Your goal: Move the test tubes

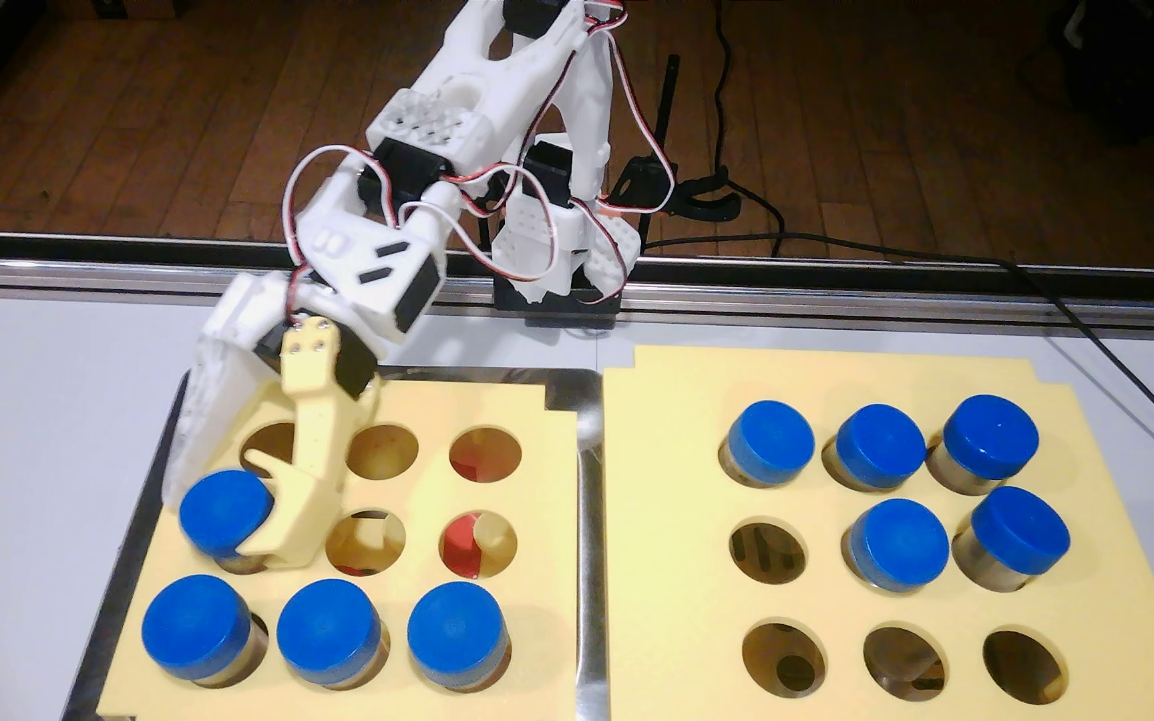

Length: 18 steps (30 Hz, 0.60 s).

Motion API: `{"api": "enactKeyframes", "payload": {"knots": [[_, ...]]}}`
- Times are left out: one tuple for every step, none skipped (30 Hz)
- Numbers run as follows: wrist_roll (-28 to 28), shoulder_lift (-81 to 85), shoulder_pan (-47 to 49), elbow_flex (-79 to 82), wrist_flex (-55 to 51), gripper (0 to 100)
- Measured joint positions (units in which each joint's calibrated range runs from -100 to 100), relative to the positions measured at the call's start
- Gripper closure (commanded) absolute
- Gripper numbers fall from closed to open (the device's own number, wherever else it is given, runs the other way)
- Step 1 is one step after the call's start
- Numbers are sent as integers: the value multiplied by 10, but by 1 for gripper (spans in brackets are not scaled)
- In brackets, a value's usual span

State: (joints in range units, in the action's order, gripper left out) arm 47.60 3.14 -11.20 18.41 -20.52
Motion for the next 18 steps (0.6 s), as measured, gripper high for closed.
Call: {"api": "enactKeyframes", "payload": {"knots": [[0,0,-1,0,0,81],[0,0,4,0,0,83],[0,0,6,0,0,85],[0,0,7,-3,0,86],[0,0,7,-7,1,88],[-3,0,7,-20,3,89],[-3,-1,8,-27,3,89],[-3,-1,8,-36,3,89],[-3,-1,8,-45,3,90],[-3,-1,8,-57,2,90],[-3,-1,8,-68,2,90],[-1,-1,7,-88,2,90],[-1,-1,7,-93,2,90],[-1,1,7,-104,-7,90],[-1,6,6,-122,-31,90],[0,15,6,-137,-62,90],[-3,42,5,-160,-127,90],[-3,53,5,-170,-154,89]]}}
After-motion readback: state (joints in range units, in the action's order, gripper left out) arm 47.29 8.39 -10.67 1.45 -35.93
